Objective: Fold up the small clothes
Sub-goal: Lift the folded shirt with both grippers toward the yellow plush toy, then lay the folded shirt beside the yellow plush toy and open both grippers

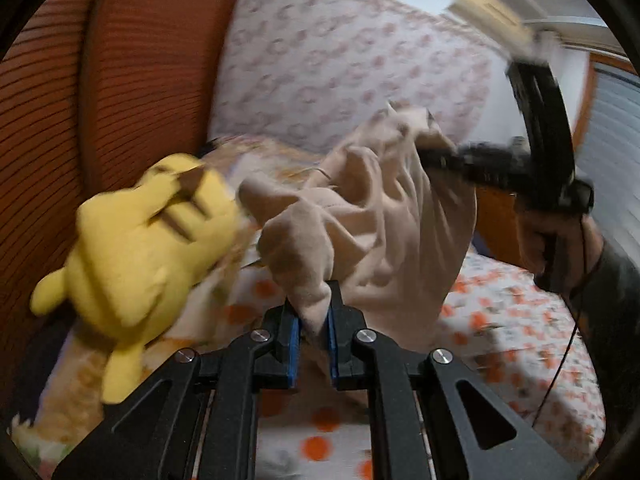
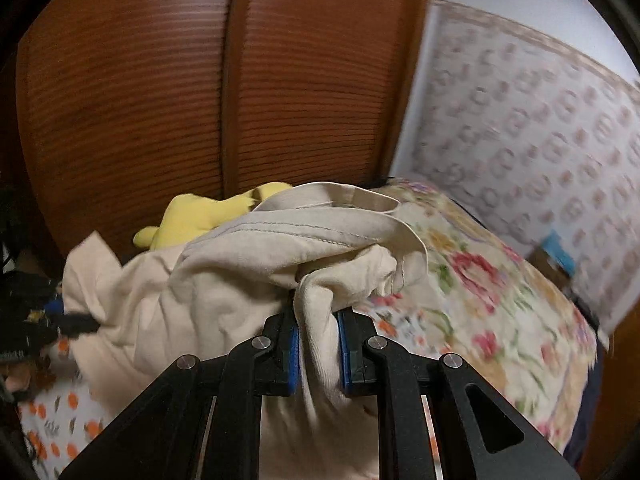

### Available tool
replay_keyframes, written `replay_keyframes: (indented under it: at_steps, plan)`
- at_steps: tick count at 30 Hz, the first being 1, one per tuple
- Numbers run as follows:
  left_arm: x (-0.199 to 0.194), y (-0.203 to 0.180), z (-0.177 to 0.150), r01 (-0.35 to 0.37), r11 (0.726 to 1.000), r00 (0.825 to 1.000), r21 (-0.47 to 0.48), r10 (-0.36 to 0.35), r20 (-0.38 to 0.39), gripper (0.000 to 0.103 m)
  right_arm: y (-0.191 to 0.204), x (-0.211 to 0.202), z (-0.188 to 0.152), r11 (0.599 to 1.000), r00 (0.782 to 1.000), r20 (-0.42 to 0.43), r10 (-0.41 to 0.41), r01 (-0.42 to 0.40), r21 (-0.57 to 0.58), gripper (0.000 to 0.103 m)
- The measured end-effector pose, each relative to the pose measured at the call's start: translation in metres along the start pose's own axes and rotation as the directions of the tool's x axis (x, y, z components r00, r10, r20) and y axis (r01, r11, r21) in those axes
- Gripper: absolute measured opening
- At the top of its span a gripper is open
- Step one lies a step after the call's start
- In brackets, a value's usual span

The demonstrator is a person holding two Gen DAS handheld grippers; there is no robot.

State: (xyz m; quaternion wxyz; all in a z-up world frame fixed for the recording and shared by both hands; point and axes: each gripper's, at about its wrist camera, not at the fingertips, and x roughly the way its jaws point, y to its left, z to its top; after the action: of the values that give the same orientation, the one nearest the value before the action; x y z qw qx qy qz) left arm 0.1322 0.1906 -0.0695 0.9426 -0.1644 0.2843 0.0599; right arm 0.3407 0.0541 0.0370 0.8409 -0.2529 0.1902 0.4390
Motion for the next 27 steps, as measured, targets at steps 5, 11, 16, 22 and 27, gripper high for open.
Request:
replay_keyframes:
  at_steps: [5, 11, 16, 22, 27]
  plan:
    - [0.005, 0.025, -0.014, -0.052, 0.997, 0.999, -0.058, 0.052, -0.014, 0.012, 0.01, 0.07, 0.023, 0.992, 0.996, -0.054, 0.077, -0.082, -0.095, 0.015]
    - [0.013, 0.034, -0.025, -0.093, 0.991, 0.993, -0.091, 0.085, -0.085, 0.012, -0.001, 0.118, 0.042, 0.99, 0.988, -0.1, 0.117, -0.124, -0.07, 0.015]
    - [0.007, 0.039, -0.022, -0.089, 0.99, 0.992, -0.11, 0.079, -0.094, 0.018, -0.03, 0.104, 0.036, 0.995, 0.992, -0.097, 0.079, -0.073, 0.066, 0.04]
    - [-0.004, 0.047, -0.013, -0.131, 0.985, 0.991, -0.116, 0.126, -0.047, 0.045, -0.073, 0.103, 0.004, 0.979, 0.986, -0.137, 0.091, -0.064, 0.195, 0.04]
    - [-0.004, 0.051, -0.01, -0.161, 0.982, 0.986, -0.102, 0.157, -0.049, 0.046, -0.084, 0.124, -0.008, 0.949, 0.971, -0.179, 0.162, -0.103, 0.299, 0.04]
